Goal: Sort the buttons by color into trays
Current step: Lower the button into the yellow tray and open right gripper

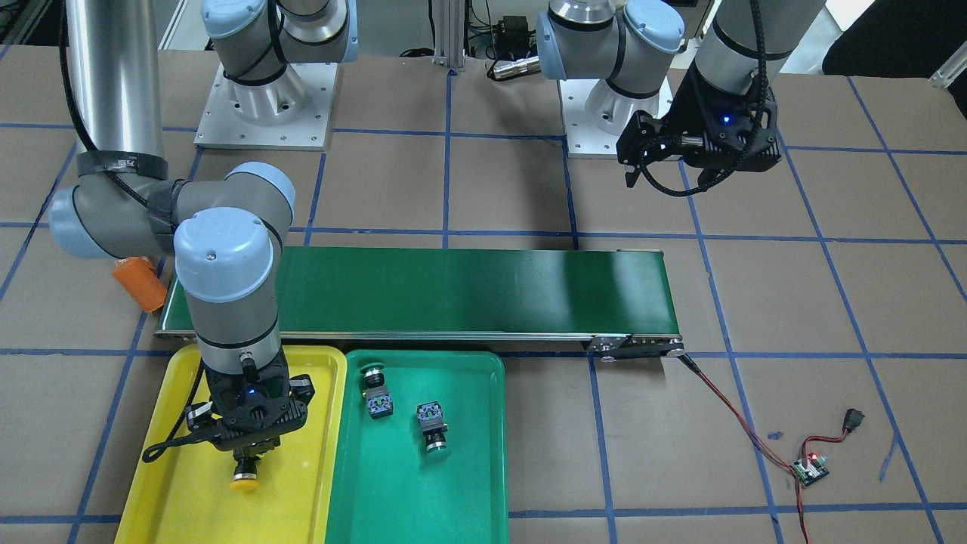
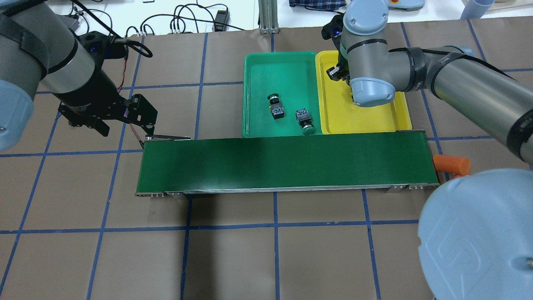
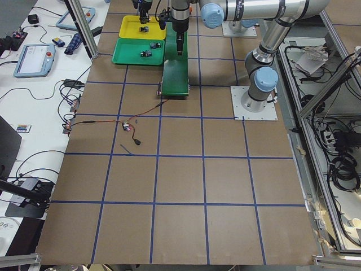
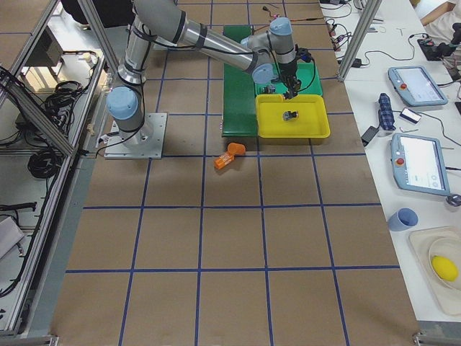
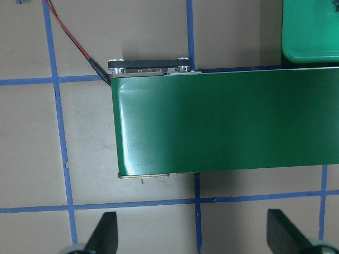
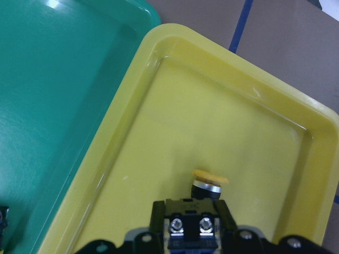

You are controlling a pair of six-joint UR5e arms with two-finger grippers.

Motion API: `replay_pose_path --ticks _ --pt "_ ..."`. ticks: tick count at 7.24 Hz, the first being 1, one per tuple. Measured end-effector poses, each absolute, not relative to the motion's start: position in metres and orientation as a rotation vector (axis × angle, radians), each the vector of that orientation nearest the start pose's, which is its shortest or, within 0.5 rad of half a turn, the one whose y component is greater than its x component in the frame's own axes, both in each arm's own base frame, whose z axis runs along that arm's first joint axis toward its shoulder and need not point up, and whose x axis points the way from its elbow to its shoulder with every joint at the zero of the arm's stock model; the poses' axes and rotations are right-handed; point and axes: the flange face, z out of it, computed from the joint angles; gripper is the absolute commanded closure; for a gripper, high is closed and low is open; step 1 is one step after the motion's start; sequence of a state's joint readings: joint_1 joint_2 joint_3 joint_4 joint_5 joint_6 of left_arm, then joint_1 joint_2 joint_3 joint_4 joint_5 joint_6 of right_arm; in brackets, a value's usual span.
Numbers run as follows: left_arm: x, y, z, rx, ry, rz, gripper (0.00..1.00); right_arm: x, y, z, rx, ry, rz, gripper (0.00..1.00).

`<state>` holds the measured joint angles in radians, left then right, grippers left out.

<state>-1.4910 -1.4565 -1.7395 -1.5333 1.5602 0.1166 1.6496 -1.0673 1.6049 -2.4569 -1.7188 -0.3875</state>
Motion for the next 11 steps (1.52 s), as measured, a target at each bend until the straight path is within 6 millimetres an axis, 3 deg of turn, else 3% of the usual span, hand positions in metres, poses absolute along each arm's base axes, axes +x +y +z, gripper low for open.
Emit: replay_pose_path --ticks 1,2,3,5,7,9,11 --pt "-0.099 -0.45 0.462 0.058 3.153 0.025 0.0 0.171 -0.657 0.273 -0.737 3.215 -0.536 1.0" --pt "-0.099 -0.45 0.462 0.058 3.153 0.025 0.0 0.172 -0.657 0.269 -0.742 3.211 -0.534 0.17" --pt "-0.099 -0.45 0.462 0.058 3.153 0.024 0.0 0.173 -0.657 0.264 -0.739 3.209 -0.53 0.0" --pt "-0.099 -0.451 0.462 0.057 3.153 0.022 0.0 0.172 -0.657 0.259 -0.742 3.211 -0.509 0.0" --pt "-0.099 -0.451 0.463 0.058 3.153 0.02 0.0 0.173 -0.655 0.27 -0.741 3.212 -0.533 0.0" --pt "-0.099 -0.451 0.463 0.058 3.152 0.013 0.0 0.174 -0.642 0.31 -0.739 3.211 -0.565 0.0" --pt "-0.098 -0.453 0.467 0.055 3.15 -0.005 0.0 0.171 -0.609 0.37 -0.731 3.216 -0.478 0.0"
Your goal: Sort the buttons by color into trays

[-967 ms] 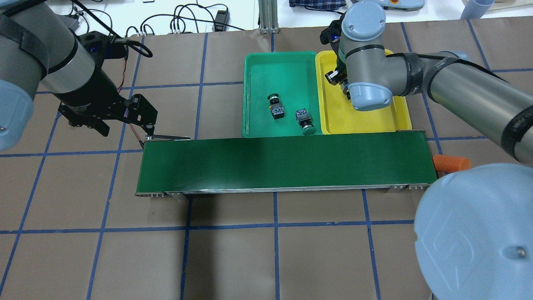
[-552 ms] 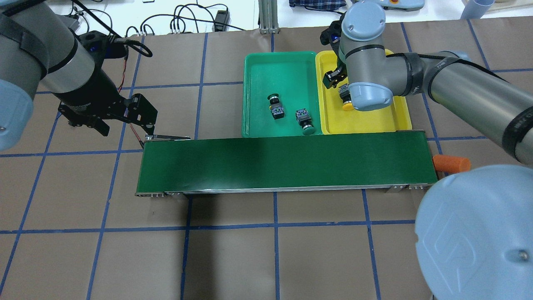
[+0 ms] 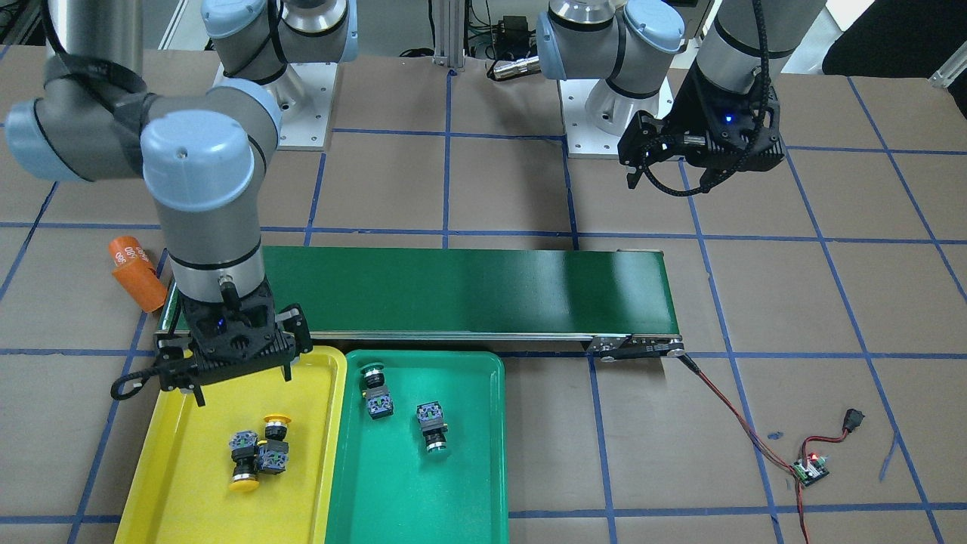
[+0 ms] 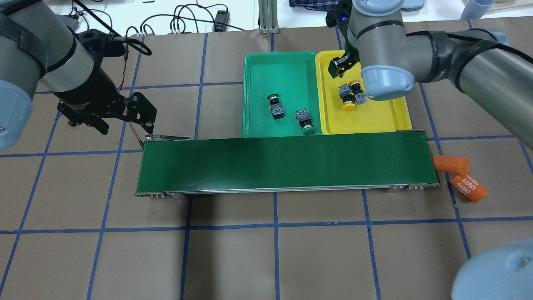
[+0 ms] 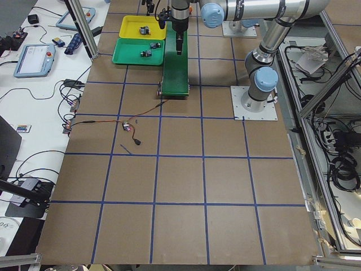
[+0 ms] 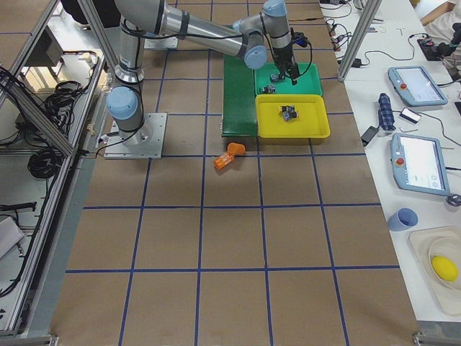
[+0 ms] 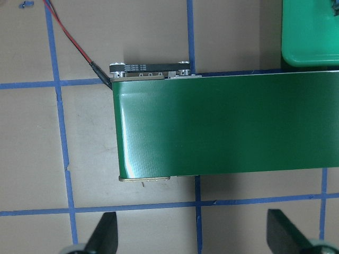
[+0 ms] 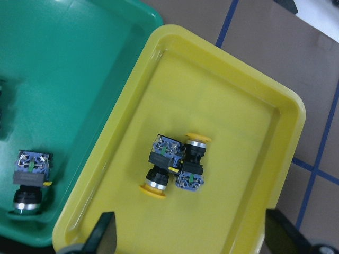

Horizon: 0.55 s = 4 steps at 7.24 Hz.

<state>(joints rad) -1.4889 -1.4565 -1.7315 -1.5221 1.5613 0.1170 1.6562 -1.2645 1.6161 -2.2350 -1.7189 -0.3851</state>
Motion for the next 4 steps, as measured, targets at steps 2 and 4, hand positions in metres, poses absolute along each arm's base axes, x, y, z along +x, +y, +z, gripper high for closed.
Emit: replay_pose_path --ticks 2,4 --pt "-0.094 -0.457 0.473 0.046 3.148 -0.039 0.0 0.168 -0.57 0.42 -0.675 3.225 -0.396 0.0" --pt "-0.093 -0.458 0.473 0.044 3.147 -0.048 0.0 0.165 -0.536 0.46 -0.606 3.228 -0.373 0.0"
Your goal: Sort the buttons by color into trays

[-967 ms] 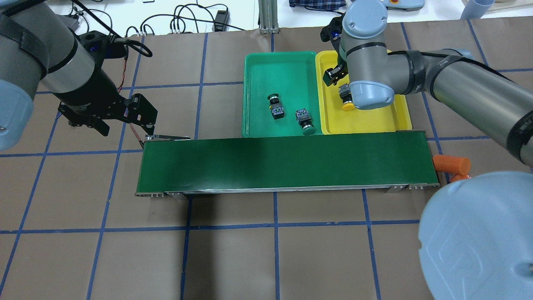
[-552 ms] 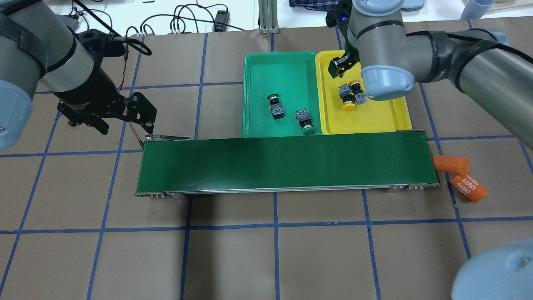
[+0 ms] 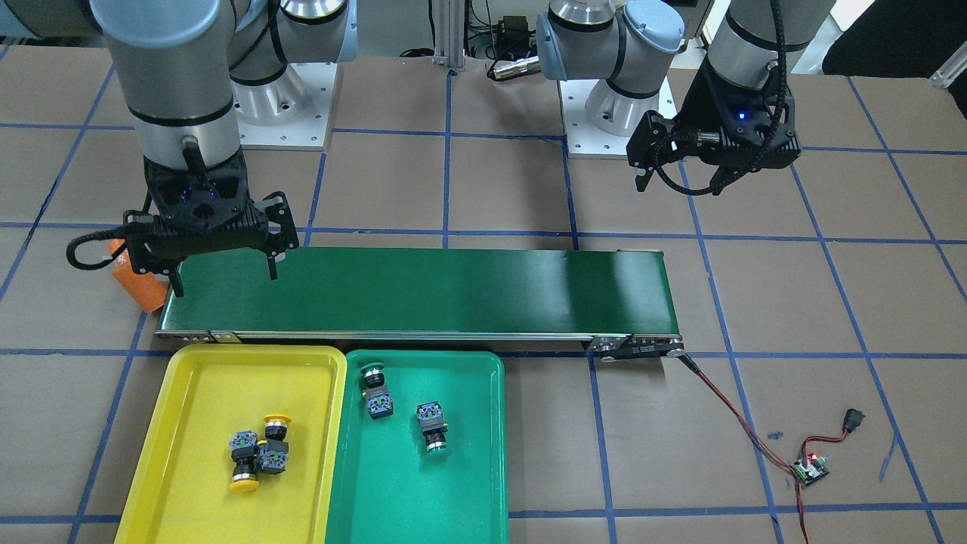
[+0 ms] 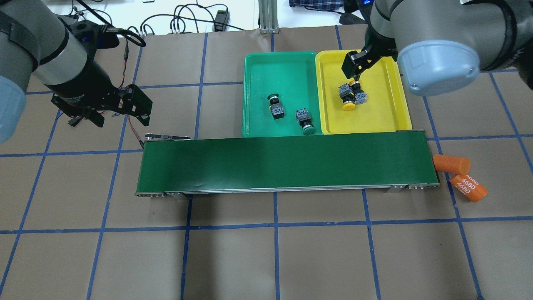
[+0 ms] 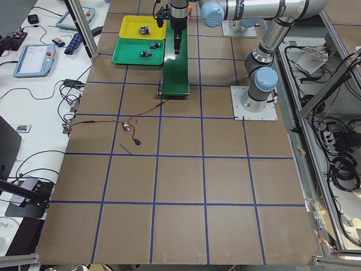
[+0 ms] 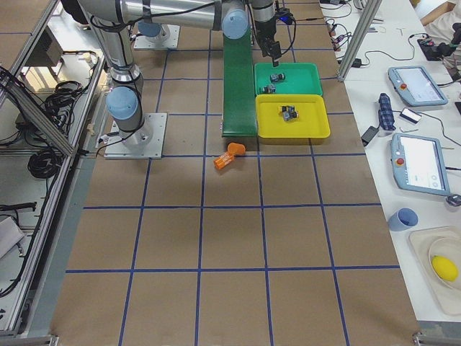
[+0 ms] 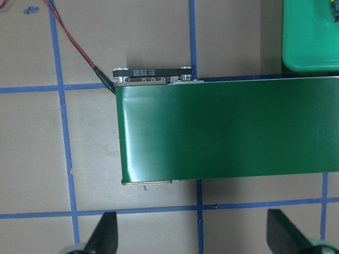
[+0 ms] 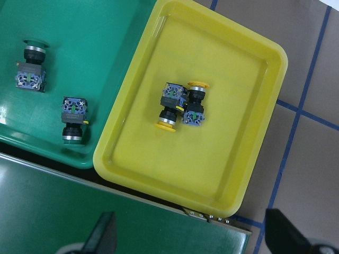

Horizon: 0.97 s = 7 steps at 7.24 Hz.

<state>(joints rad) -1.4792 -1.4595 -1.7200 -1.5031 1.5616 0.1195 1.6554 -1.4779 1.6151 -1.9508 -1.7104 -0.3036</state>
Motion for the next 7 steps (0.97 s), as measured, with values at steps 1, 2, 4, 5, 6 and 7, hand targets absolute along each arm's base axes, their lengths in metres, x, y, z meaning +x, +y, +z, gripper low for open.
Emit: replay_pose_path --ticks 1,2,4,5,6,7 --pt "-0.093 -0.457 0.473 0.044 3.147 -0.047 0.0 0.162 -0.523 0.477 -0.587 3.231 -0.368 0.0" --pt "-0.093 -0.457 0.472 0.045 3.147 -0.047 0.0 0.158 -0.513 0.49 -0.566 3.234 -0.365 0.0" --pt "-0.093 -0.456 0.47 0.046 3.147 -0.049 0.0 0.152 -0.501 0.501 -0.489 3.241 -0.338 0.0" --pt "-0.093 -0.456 0.47 0.045 3.147 -0.05 0.0 0.151 -0.497 0.503 -0.454 3.239 -0.323 0.0" --pt "-0.093 -0.456 0.469 0.045 3.147 -0.051 0.0 0.153 -0.488 0.508 -0.398 3.223 -0.304 0.0" --pt "-0.093 -0.456 0.469 0.044 3.147 -0.052 0.0 0.156 -0.477 0.514 -0.319 3.191 -0.28 0.0"
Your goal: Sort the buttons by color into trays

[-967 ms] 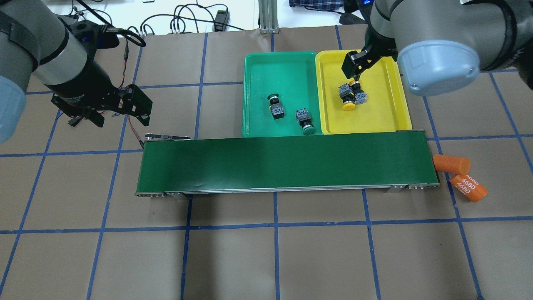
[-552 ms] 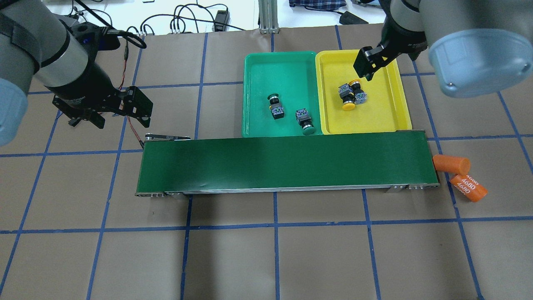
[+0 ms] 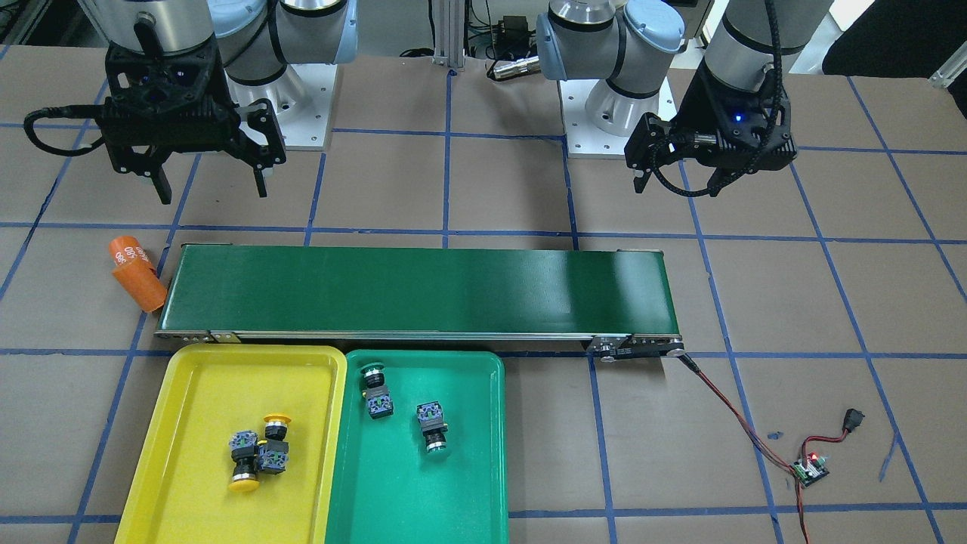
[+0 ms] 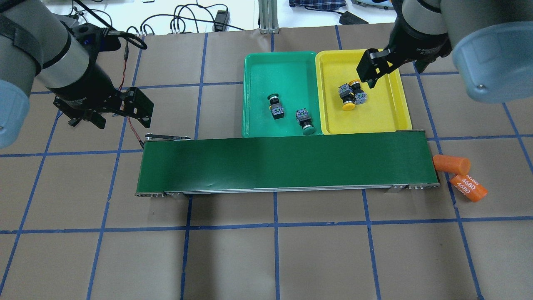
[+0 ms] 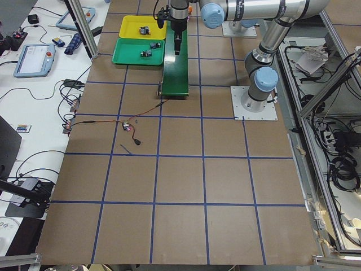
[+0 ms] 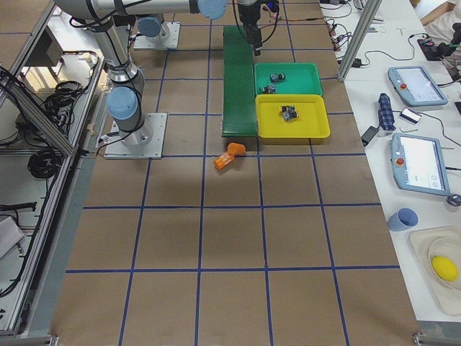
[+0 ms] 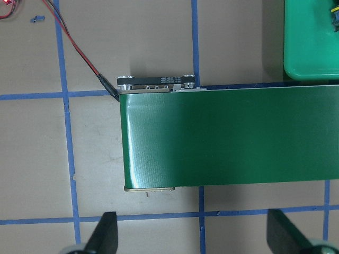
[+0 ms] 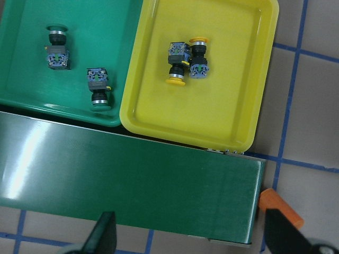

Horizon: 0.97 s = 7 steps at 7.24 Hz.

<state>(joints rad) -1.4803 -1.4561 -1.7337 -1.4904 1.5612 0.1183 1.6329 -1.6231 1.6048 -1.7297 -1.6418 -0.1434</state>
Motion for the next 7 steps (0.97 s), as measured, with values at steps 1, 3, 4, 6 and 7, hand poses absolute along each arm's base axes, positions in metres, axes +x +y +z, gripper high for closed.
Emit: replay_pose_path --ticks 1,3,4,6,7 --pt "-0.093 -0.456 0.47 0.044 3.147 -0.053 0.0 0.159 -0.468 0.517 -0.261 3.166 -0.26 0.0" --pt "-0.093 -0.456 0.469 0.045 3.147 -0.051 0.0 0.16 -0.454 0.517 -0.223 3.159 -0.186 0.0" --pt "-0.093 -0.456 0.469 0.045 3.147 -0.05 0.0 0.16 -0.446 0.52 -0.221 3.162 -0.169 0.0" --pt "-0.093 -0.456 0.469 0.044 3.147 -0.05 0.0 0.16 -0.437 0.522 -0.209 3.164 -0.136 0.0" --pt "-0.093 -0.456 0.469 0.044 3.148 -0.052 0.0 0.16 -0.434 0.519 -0.202 3.162 -0.119 0.0"
